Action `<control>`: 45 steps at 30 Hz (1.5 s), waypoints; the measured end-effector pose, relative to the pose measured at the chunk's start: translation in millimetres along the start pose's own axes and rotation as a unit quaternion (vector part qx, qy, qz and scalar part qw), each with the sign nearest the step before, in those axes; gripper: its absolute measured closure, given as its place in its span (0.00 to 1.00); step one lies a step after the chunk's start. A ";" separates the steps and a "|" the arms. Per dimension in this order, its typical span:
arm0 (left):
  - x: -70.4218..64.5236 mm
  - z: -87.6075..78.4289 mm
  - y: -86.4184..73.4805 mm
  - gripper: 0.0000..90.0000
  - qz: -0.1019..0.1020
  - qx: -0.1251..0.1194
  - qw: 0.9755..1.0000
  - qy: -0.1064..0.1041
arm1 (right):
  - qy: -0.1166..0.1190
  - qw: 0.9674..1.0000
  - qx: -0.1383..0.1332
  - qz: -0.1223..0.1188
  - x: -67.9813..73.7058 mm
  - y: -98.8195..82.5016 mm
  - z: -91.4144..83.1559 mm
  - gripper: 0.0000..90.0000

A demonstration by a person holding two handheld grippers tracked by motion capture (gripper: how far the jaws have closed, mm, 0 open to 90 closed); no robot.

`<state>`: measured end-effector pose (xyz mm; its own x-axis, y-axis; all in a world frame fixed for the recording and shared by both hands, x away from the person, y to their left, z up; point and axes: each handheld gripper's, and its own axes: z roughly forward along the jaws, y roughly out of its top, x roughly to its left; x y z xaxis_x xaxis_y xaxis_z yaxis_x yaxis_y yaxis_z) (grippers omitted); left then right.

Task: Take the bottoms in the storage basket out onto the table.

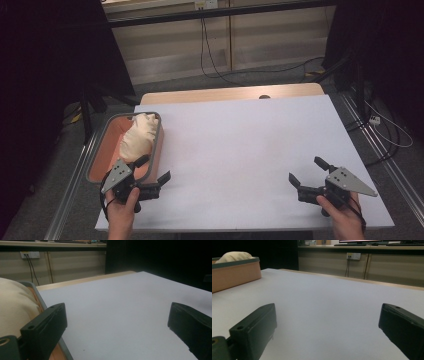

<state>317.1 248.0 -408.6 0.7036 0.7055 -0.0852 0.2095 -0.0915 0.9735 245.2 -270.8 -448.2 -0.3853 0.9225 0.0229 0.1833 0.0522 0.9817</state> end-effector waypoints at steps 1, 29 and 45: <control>0.1 -0.1 0.6 0.03 0.004 0.000 1.000 -0.001 | -0.001 1.000 0.000 0.002 0.0 0.1 0.1 0.02; 12.0 1.4 47.1 0.03 -0.006 -0.007 1.000 0.000 | 0.003 1.000 0.002 -0.009 2.3 -0.1 1.3 0.02; 39.0 11.4 75.4 0.03 -0.012 -0.019 1.000 0.012 | 0.007 1.000 0.000 -0.008 1.2 0.8 0.6 0.02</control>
<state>368.0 260.6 -341.0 0.6818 0.7242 -0.1033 0.1995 -0.0482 0.9787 245.4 -269.4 -447.6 -0.4002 0.9164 0.0097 0.1778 0.0673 0.9818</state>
